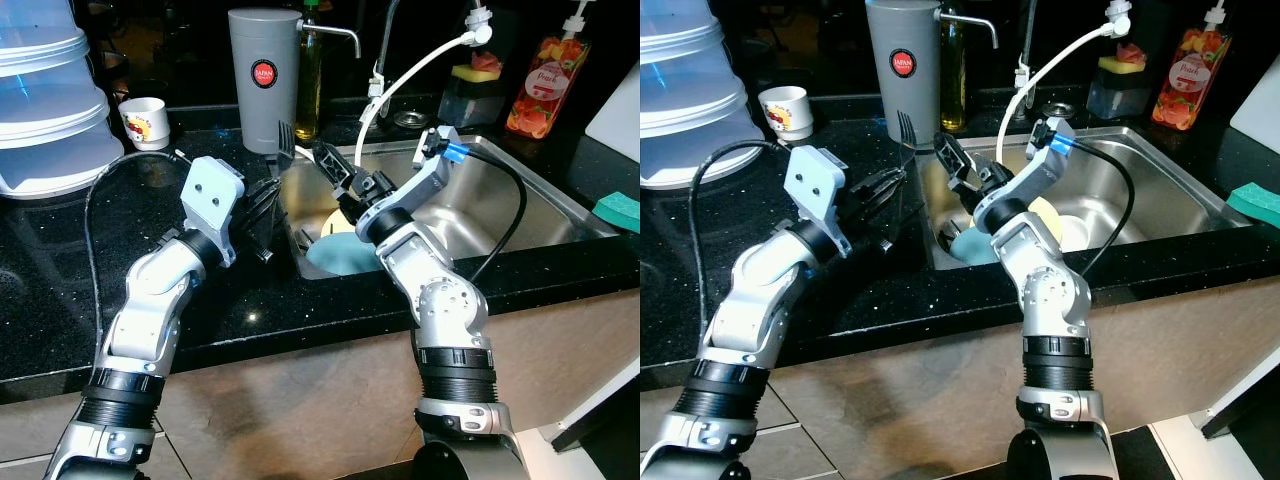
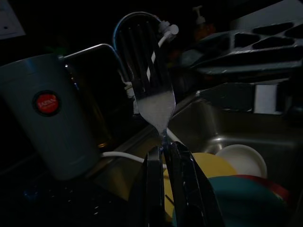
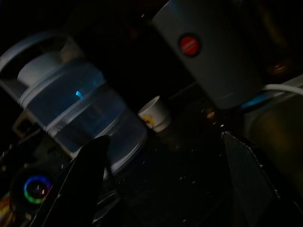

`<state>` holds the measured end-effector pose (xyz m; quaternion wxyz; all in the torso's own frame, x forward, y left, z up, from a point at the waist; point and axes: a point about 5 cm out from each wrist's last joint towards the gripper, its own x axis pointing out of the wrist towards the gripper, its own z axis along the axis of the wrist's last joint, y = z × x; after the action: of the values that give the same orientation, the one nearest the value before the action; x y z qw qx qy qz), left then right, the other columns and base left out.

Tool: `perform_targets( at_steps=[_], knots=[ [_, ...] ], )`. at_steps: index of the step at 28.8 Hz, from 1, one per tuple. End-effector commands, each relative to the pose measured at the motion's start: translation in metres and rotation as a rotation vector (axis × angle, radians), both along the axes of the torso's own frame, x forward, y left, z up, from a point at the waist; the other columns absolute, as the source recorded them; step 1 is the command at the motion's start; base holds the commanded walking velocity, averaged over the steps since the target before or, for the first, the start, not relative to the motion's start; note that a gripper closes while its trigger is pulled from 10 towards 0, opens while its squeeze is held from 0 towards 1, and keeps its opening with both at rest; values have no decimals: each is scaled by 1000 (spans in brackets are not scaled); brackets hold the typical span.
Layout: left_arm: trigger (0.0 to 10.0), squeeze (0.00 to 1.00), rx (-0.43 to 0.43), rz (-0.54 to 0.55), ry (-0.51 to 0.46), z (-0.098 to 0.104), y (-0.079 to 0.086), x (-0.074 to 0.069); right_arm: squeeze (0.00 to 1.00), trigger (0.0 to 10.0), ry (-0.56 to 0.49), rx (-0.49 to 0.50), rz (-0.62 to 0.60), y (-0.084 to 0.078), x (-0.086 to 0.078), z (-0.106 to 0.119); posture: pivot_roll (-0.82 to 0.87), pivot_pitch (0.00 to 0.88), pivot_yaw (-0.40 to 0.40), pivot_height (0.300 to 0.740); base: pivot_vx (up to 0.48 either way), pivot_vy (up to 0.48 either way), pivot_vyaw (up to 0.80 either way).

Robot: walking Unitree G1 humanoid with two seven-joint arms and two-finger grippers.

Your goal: Kitchen organization

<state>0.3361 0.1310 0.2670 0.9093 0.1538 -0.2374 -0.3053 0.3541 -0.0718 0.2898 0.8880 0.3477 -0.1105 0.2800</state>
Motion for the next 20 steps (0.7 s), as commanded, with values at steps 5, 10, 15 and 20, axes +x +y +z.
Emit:
perform_targets(
  at_steps=[5, 10, 15, 20],
  knots=[
    [0, 0, 13, -50, -2, -3, -10, -5, 0, 10000, -11, -75, 26, 11, -1, -3, 42, 61, 2, 740, 0, 0, 0],
    [0, 0, 22, -73, 6, -6, -15, -6, 0, 10000, -19, -96, 34, 13, -2, -4, 43, 61, 4, 740, 0, 0, 0],
    [0, 0, 27, -78, 12, -8, -16, -6, 0, 10000, -20, -99, 34, 13, -3, -4, 44, 63, 6, 740, 0, 0, 0],
    [0, 0, -1, -11, 30, -7, -4, 0, 0, 10000, -36, -70, 25, 10, -4, -2, 43, 65, 10, 740, 0, 0, 0]
  ],
)
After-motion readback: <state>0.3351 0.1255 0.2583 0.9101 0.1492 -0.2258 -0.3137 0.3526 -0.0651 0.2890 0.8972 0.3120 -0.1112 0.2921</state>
